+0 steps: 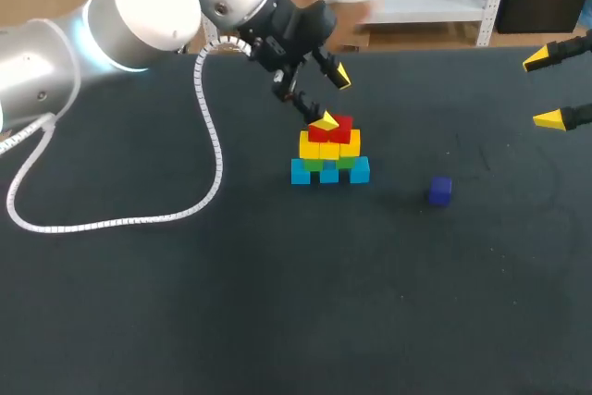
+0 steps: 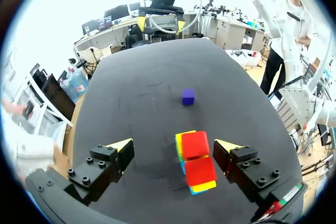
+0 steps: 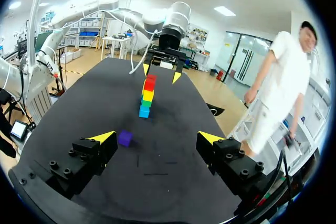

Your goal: Place the blue cubes, place green cubes on the blue cubes, place the yellow cubes on the green cubes, then place the red cubes on the yellow cubes, and place purple cube on the red cubes.

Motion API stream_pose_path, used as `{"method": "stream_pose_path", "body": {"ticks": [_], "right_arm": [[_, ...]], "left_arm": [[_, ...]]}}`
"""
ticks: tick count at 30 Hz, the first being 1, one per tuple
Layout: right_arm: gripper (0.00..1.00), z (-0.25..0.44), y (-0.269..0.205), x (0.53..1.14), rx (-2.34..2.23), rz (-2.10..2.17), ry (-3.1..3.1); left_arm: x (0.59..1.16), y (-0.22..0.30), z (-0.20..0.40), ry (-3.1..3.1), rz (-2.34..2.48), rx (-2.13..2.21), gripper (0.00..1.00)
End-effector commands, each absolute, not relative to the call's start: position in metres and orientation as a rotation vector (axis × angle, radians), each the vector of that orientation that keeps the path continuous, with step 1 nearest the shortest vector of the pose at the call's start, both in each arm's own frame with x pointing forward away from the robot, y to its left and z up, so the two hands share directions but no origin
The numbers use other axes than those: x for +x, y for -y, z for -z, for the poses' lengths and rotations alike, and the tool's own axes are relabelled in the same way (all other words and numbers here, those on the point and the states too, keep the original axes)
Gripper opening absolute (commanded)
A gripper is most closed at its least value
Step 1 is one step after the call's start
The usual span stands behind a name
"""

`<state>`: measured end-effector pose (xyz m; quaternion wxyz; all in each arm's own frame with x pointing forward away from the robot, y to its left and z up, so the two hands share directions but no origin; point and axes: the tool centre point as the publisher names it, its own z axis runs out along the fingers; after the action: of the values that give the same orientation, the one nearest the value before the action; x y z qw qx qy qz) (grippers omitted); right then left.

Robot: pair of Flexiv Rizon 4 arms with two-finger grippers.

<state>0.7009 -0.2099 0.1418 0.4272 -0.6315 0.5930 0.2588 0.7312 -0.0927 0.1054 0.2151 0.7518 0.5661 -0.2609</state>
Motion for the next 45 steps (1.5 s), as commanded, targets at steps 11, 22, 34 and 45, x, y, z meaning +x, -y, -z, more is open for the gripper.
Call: {"method": "stream_pose_path", "body": {"ticks": [11, 22, 34, 45], "right_arm": [[1.00, -0.141, 0.210, 0.701, -1.577, -0.646, -1.480], [1.00, -0.141, 0.210, 0.701, -1.577, -0.646, -1.480], [1.00, -0.141, 0.210, 0.701, -1.577, -0.646, -1.480], [1.00, -0.141, 0.210, 0.701, -1.577, -0.646, -1.480]], "left_arm": [[0.686, 0.026, -0.131, -1.606, 0.721, 1.916, 1.00], [0.677, -0.077, -0.124, -1.646, 0.691, 1.891, 1.00], [0.687, -0.143, -0.126, -1.501, 0.735, 1.981, 1.00], [0.700, -0.156, -0.127, -1.365, 0.760, 2.050, 1.00]]}}
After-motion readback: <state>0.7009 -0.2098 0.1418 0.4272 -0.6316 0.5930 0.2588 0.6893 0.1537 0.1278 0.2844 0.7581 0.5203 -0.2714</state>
